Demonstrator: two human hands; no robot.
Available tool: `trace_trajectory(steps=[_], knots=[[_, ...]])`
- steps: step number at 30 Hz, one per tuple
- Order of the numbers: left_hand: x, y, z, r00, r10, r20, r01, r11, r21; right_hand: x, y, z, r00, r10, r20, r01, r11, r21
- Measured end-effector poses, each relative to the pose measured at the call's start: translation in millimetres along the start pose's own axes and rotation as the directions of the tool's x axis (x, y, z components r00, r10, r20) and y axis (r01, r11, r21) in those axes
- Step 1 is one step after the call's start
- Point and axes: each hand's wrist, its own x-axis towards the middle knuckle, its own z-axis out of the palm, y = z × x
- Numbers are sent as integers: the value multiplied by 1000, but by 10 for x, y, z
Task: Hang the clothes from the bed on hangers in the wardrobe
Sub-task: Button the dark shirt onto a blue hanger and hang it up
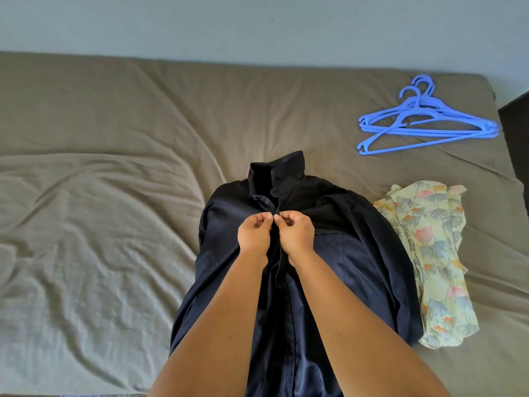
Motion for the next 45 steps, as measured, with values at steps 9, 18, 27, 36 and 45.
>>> trace_trajectory(steps=[9, 18, 27, 36, 45], knots=[[2, 104, -8, 993, 110, -53, -98, 976, 193, -60, 35, 27, 995, 63, 81, -83, 956, 280], [25, 161, -70, 994, 106, 32, -111, 959, 261, -5, -42, -66, 994, 6, 108, -25, 984, 177], [147, 349, -254, 881, -221, 418, 185, 975, 124, 81, -86, -267, 813, 100, 573, -430, 767, 476], [88, -44, -356, 881, 472, 5, -370, 684, 628, 5, 237, -21, 998, -43, -40, 38, 994, -100], [250, -594, -466, 937, 252, 240, -326, 391, 861, -75, 617, 278, 998, 2, 63, 24, 912, -410]])
